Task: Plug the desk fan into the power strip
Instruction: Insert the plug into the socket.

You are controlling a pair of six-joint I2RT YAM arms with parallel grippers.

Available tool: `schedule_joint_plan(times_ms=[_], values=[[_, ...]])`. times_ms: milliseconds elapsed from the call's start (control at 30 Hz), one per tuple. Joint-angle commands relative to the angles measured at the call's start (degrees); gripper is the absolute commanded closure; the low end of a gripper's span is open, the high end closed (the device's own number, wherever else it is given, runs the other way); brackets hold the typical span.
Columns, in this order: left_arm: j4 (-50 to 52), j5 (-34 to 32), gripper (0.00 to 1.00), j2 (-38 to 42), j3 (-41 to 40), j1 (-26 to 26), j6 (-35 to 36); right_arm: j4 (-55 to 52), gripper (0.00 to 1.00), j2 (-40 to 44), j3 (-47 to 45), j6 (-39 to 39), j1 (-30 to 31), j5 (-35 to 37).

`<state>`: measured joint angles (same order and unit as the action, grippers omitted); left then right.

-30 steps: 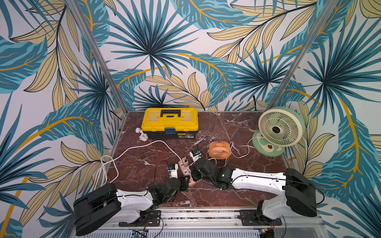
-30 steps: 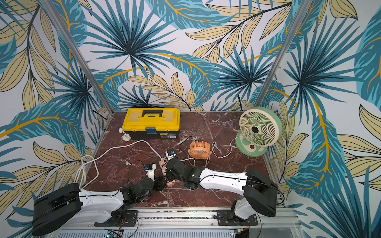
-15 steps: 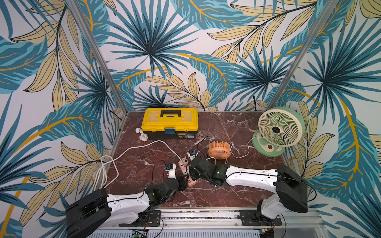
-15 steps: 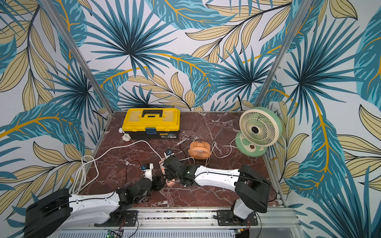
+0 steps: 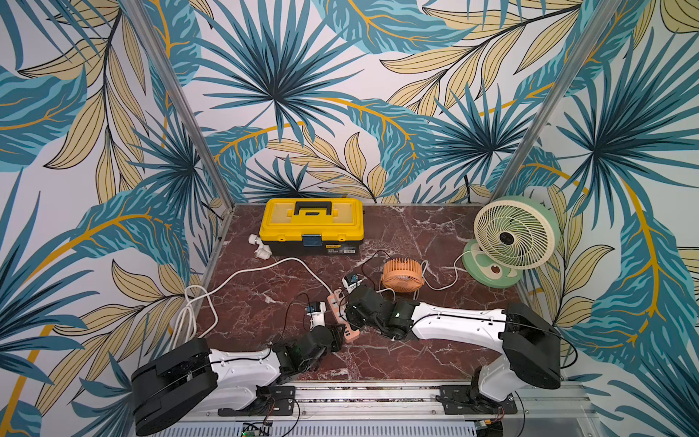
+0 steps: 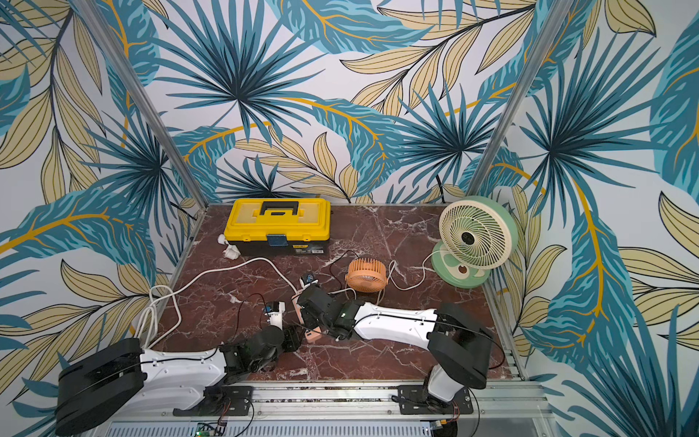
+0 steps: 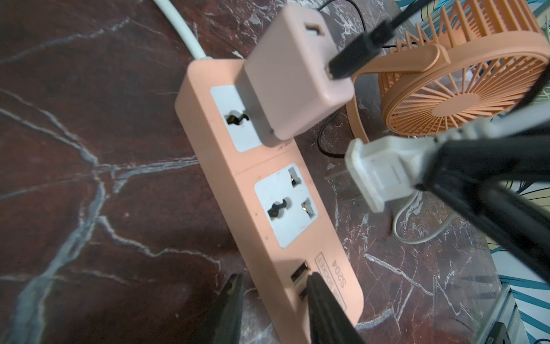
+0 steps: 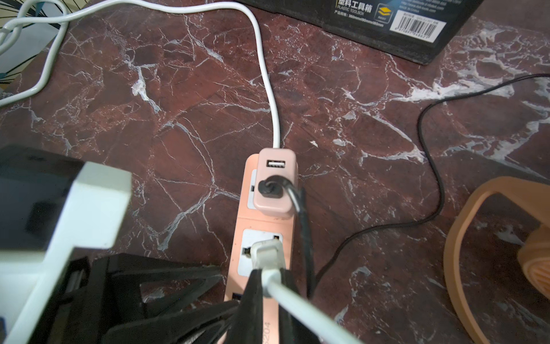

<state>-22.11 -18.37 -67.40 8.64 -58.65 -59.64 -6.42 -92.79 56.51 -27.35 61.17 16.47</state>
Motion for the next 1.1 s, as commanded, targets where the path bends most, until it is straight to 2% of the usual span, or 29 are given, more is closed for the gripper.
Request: schedule_joint_plan(times_ms=[0, 433, 1067], values=[[1.89, -0.97, 0.61, 0.32, -0.03, 0.12, -0.44, -0.57, 1.0, -2.06, 0.88, 0.83, -0.08, 0.64], [2.86, -0.79, 0.63, -1.51, 1.2, 0.29, -0.43, -3.25, 1.0, -4.21, 2.99, 0.78, 0.08, 2.62], [2.6, -0.61, 0.64, -1.88, 1.2, 0.38, -0.32, -3.28, 1.0, -5.19, 1.1, -0.5, 1.67, 4.64]])
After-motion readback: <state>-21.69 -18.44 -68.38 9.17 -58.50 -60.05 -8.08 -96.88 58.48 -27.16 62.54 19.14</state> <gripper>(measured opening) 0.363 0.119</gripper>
